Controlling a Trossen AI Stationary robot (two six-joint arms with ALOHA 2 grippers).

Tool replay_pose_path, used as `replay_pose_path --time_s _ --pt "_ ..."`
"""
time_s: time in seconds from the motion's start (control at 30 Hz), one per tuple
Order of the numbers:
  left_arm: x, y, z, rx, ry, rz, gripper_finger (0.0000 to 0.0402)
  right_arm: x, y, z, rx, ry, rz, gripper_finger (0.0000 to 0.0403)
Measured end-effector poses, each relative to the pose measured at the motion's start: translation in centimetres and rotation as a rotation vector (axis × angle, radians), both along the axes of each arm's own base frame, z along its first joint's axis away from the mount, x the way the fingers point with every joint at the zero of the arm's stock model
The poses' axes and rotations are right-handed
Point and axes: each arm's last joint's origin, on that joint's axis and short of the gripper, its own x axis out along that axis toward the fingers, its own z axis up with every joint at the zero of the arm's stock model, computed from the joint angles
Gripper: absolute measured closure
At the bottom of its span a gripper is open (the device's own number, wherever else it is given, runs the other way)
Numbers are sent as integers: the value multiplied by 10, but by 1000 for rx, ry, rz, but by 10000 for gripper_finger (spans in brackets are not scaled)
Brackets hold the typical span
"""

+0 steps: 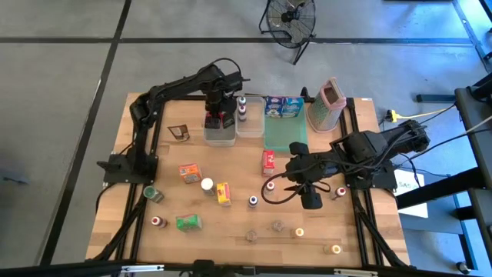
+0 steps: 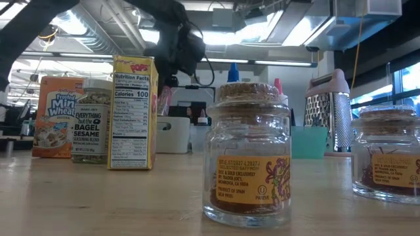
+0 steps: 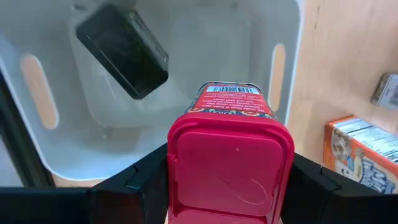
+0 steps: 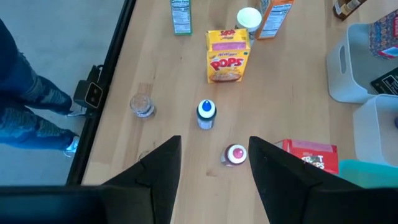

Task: Pick & Place Kitchen Items
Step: Put the red seasoning can into the gray bin

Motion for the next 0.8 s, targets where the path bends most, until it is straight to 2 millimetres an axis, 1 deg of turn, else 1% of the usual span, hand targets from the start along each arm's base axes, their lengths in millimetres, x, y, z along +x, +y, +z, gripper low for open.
replay_pose_path --time_s 0.57,0.8 --pt "8 17 -30 -27 37 8 180 -3 -1 -2 5 47 12 212" --pt "9 22 -30 -3 5 17 180 -4 -1 -3 9 58 18 213"
